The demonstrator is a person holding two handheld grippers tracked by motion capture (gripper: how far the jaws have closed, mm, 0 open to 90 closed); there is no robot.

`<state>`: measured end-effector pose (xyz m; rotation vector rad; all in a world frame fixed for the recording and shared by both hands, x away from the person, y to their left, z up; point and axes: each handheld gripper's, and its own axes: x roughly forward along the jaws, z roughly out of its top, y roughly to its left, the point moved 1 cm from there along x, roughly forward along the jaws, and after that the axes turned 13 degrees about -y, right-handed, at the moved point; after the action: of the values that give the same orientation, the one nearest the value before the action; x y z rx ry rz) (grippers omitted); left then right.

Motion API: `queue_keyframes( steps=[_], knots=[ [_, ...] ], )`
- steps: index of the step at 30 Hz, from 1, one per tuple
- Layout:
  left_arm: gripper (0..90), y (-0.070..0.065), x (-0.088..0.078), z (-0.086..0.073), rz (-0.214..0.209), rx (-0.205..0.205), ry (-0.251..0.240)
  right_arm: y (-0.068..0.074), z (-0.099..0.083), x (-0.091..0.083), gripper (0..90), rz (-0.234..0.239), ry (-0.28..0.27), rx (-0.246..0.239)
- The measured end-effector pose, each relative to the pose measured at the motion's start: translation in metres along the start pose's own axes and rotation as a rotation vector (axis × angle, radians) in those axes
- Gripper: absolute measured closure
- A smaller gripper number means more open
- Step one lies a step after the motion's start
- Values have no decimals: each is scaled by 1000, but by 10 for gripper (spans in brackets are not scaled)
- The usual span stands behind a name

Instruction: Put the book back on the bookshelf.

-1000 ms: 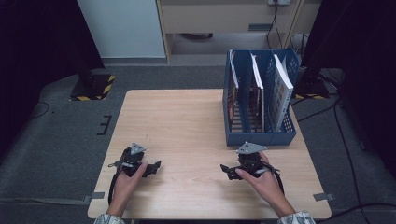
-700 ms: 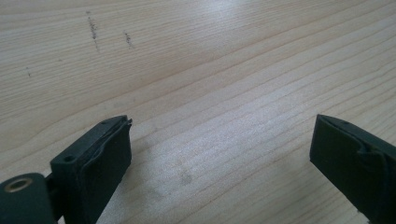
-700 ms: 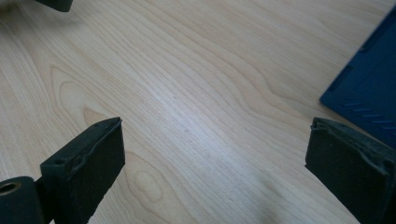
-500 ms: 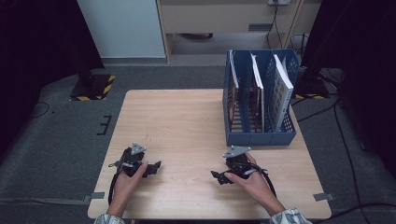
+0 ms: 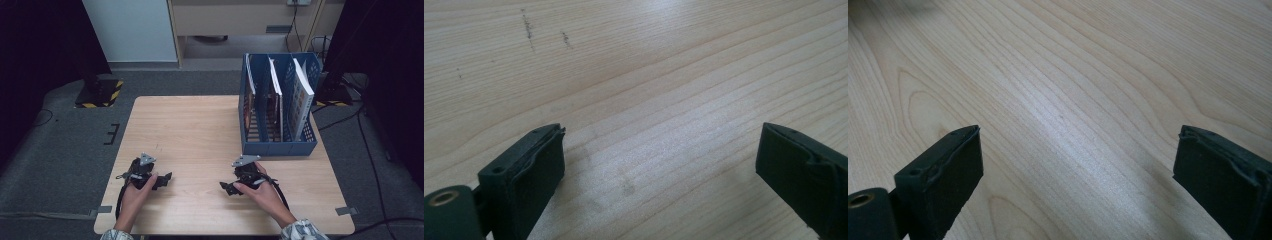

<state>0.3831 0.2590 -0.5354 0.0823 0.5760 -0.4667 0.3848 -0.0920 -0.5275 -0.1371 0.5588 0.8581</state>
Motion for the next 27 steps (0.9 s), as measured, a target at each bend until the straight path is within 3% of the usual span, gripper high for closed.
queue_keyframes(
  steps=[18,23,25,27],
  knots=[
    [46,2,2,-1,15,-7,8,-6,-6,9,62,-41,28,18],
    [44,3,3,-2,20,2,14,-5,-9,10,54,-52,27,-1],
    [40,3,3,-3,19,7,18,-1,-12,12,39,-74,27,-66],
    [38,2,3,-3,20,9,17,0,-13,12,29,-74,24,-68]
  ],
)
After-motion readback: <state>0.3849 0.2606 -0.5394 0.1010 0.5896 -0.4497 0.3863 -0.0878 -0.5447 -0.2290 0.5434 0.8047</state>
